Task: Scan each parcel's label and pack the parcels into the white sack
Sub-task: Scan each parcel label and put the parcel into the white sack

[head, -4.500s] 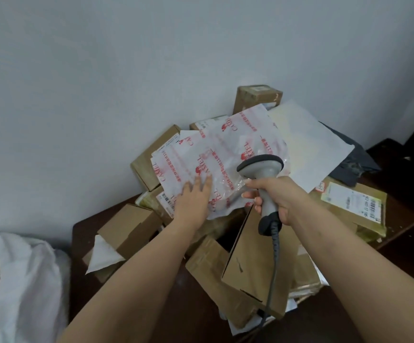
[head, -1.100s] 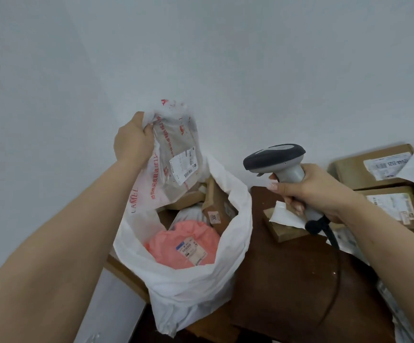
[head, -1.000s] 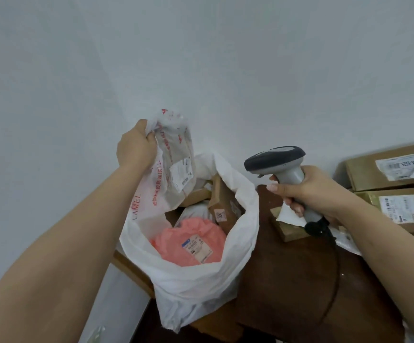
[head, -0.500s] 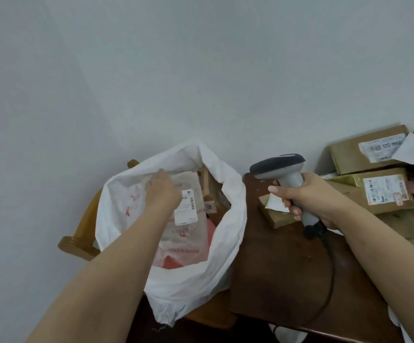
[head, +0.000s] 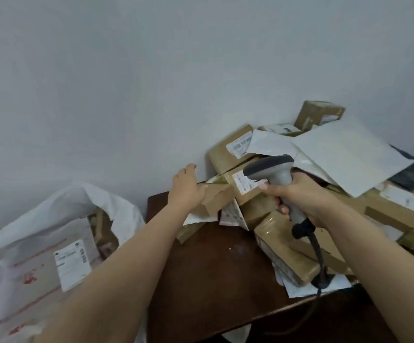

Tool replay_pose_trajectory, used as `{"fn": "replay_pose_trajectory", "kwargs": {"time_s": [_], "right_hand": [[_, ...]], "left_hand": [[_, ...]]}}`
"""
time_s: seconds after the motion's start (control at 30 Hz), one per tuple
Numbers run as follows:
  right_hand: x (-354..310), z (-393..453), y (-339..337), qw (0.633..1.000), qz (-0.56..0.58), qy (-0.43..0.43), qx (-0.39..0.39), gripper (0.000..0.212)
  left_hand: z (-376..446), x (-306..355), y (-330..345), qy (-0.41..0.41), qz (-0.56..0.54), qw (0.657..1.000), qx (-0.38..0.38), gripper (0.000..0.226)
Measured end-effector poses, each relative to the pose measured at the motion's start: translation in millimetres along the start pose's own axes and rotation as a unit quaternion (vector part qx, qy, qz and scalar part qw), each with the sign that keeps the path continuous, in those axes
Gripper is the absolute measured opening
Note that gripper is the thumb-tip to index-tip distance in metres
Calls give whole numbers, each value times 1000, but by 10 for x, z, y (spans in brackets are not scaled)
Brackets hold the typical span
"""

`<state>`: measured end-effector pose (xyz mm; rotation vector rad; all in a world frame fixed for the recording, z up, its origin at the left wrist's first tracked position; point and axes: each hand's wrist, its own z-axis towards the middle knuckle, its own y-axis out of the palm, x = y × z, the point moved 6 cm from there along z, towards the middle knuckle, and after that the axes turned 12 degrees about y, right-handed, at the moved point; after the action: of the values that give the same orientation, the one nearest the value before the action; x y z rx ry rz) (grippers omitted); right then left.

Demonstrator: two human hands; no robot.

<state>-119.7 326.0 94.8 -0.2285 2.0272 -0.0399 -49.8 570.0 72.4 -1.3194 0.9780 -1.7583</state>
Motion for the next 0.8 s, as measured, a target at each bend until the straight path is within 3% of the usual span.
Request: {"fn": "replay_pose_trajectory", "kwargs": {"time_s": [0.3,0.47,0.63,0.73,0.8], "right_hand": [[527,-9,-1811,984,80,66,145,24],[755,42,-2377,972,125,78,181,20],[905,205,-2737,962,175,82,196,19],[996,314,-2883,960,185,94,189,18],[1038,375,-2966,960,185,99,187,18]], "left_hand": [[497,1848,1298,161,-45,980,-108,73],[584,2440,1761,192,-24,967,-165,81],[852,2727,1995,170,-28,968,-184,69],[1065,2792,2137,223,78,955,-180,50],[1181,2772,2256,262,189,922,-214,43]]}}
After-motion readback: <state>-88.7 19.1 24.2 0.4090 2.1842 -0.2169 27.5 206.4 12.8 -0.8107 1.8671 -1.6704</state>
